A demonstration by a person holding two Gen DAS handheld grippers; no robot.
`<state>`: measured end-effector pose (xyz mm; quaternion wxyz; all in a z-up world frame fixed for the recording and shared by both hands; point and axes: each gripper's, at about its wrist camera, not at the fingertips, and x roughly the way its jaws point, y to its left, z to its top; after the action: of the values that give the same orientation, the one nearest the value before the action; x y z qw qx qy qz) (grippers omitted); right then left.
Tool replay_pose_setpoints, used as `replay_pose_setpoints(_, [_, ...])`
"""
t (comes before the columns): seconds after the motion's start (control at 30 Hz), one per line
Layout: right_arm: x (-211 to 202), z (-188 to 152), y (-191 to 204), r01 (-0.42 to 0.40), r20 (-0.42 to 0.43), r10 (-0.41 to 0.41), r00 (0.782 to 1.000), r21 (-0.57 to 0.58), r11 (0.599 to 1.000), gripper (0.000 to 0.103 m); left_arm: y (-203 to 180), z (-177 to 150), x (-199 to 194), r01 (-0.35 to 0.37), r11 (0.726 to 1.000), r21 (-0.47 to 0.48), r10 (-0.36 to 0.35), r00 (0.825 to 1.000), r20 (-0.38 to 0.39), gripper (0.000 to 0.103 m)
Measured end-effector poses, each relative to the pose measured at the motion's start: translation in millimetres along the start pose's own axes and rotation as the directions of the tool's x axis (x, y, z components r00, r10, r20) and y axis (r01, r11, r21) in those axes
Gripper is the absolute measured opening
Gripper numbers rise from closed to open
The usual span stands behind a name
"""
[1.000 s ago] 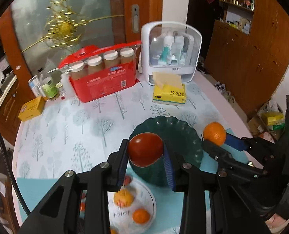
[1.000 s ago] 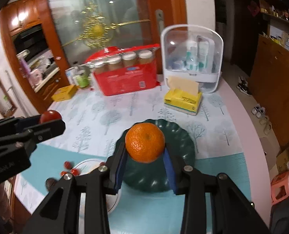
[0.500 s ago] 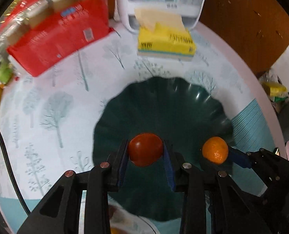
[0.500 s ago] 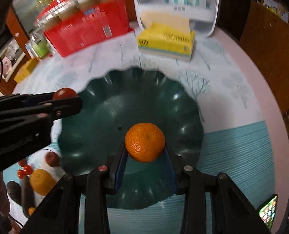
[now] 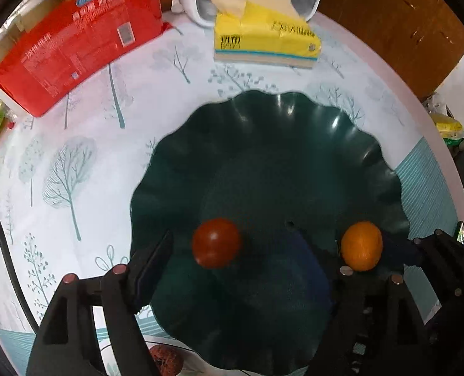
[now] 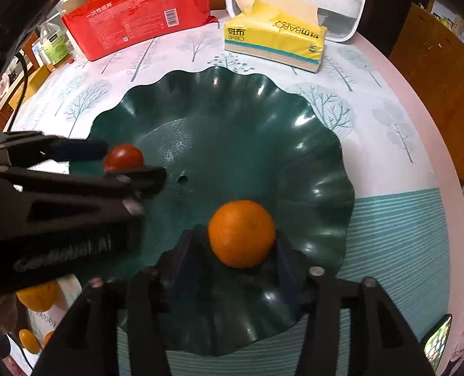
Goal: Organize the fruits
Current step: 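Carry tomato and orange to the green plate and open both tools, then move both tools back toward the white fruit plate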
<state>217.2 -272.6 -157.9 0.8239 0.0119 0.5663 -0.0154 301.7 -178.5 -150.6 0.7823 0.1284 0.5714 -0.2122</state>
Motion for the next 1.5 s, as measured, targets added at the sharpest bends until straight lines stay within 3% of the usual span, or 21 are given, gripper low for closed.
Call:
replay_pose_setpoints(0.57, [-47, -5, 0, -0.008, 0.088, 0.005, 0.996, 0.037, 0.999, 0.059, -1, -15, -70, 0.012, 0.999, -0.037, -0.008, 0.993, 0.117, 0.077])
replay_pose_setpoints(0.83, [-75, -13, 1, -0.025, 0.128, 0.019, 0.992, 0.045, 0.999, 0.059, -1, -36, -118, -0.025, 0.998, -0.057, 0.035, 0.982, 0.187, 0.078])
replay_pose_setpoints(1.03, [-100, -24, 4, -0.072, 0.145, 0.065, 0.987, 0.049, 0.996, 0.059, -6, -63, -163, -0.092, 0.993, -0.080, 0.109, 0.963, 0.246, 0.078])
replay_pose_setpoints(1.5, [-161, -57, 23, -0.137, 0.193, 0.140, 0.971, -0.030, 0.990, 0.059, 9, -153, -235, -0.130, 0.958, -0.255, 0.205, 0.934, 0.292, 0.078])
